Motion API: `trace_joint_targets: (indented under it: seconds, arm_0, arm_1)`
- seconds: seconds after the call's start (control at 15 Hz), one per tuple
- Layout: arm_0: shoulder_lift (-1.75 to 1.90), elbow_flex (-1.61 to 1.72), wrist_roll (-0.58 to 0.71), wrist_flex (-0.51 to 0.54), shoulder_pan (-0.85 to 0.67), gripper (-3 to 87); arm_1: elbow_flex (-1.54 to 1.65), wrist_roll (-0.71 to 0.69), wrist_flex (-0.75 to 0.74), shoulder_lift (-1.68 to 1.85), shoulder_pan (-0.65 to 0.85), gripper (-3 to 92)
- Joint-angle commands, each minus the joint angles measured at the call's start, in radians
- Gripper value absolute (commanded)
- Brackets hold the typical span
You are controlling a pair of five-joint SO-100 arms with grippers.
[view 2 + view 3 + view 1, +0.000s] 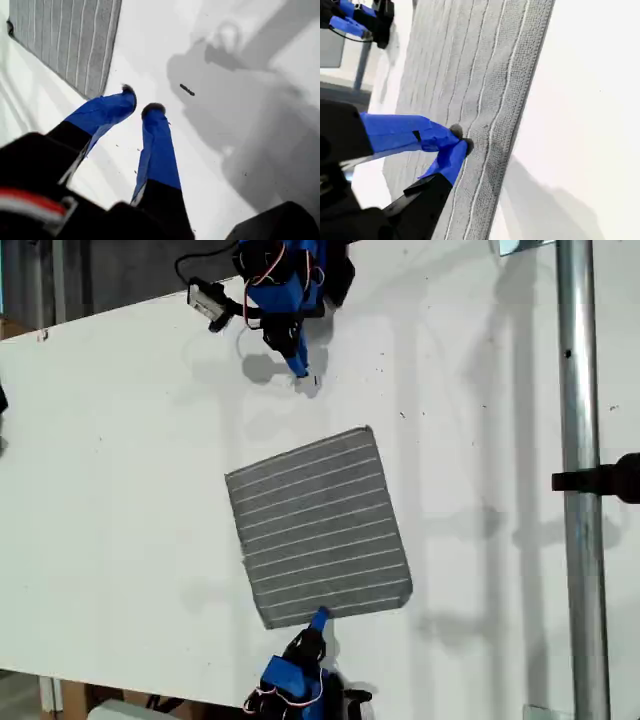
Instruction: Grasp corners of a towel and fold twice.
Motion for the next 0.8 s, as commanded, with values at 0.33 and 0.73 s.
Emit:
trace_joint_targets:
  seconds: [0.33, 0.73]
  arm_0:
    - [-0.003, 0.003, -0.449, -0.021, -0.321, -2.1]
    - [-0.003, 0.003, -0.459, -0.021, -0.319, -2.5]
  arm_1:
    - [-0.018, -0.008, 0.015, 0.005, 0.003, -0.1]
    - [-0.497, -0.244, -0.207, -0.565, -0.12, -0.2]
